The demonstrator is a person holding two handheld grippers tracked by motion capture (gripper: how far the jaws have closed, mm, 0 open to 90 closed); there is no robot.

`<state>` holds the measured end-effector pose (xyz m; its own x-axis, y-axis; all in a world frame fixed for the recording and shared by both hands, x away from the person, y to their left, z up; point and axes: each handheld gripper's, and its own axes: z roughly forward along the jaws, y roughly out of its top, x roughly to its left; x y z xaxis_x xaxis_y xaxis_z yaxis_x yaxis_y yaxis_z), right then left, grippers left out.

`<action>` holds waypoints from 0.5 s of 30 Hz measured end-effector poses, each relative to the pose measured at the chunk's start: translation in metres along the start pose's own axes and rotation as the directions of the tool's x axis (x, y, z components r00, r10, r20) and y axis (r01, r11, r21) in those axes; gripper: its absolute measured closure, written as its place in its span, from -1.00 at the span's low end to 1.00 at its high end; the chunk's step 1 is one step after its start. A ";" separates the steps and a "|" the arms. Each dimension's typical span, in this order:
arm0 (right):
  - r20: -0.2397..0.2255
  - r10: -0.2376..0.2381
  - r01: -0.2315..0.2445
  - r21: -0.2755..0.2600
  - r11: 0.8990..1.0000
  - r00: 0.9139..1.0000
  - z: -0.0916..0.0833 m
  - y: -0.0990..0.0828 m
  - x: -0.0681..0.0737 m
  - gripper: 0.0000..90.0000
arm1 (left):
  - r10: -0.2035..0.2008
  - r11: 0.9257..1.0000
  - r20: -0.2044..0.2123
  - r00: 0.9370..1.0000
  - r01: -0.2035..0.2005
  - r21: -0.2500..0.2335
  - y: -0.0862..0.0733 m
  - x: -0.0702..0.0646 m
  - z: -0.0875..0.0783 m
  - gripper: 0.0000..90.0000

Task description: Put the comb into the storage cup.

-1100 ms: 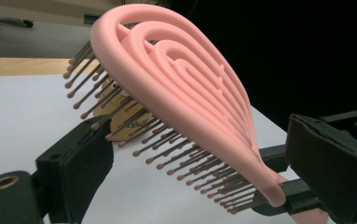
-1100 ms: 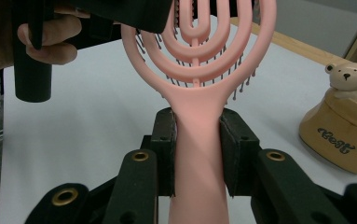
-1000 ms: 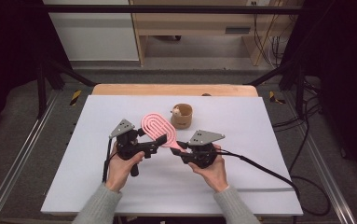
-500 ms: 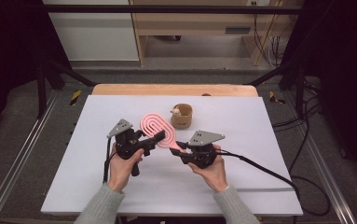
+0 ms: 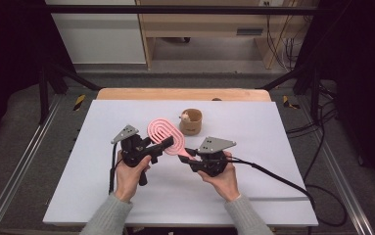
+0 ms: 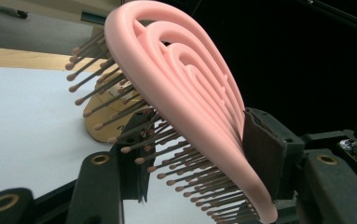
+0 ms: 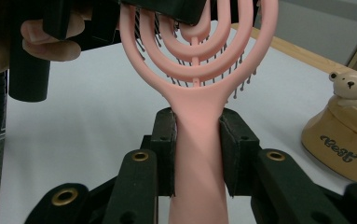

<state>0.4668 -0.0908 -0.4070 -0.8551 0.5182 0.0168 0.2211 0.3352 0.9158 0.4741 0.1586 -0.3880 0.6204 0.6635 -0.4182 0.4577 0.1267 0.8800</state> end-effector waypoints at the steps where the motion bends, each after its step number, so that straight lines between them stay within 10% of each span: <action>1: -0.001 0.001 -0.001 0.000 1.000 1.000 0.000 0.000 0.000 0.55 | -0.001 1.000 0.001 1.000 0.001 0.000 0.000 0.000 0.000 0.01; 15: -0.005 -0.011 0.011 0.001 1.000 1.000 0.001 0.000 -0.001 0.56 | -0.005 1.000 0.026 1.000 0.005 -0.012 0.001 -0.005 -0.001 0.16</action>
<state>0.4678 -0.0908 -0.4076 -0.8600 0.5101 0.0085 0.2119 0.3419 0.9155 0.4705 0.1564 -0.3846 0.6347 0.6434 -0.4281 0.4534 0.1386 0.8805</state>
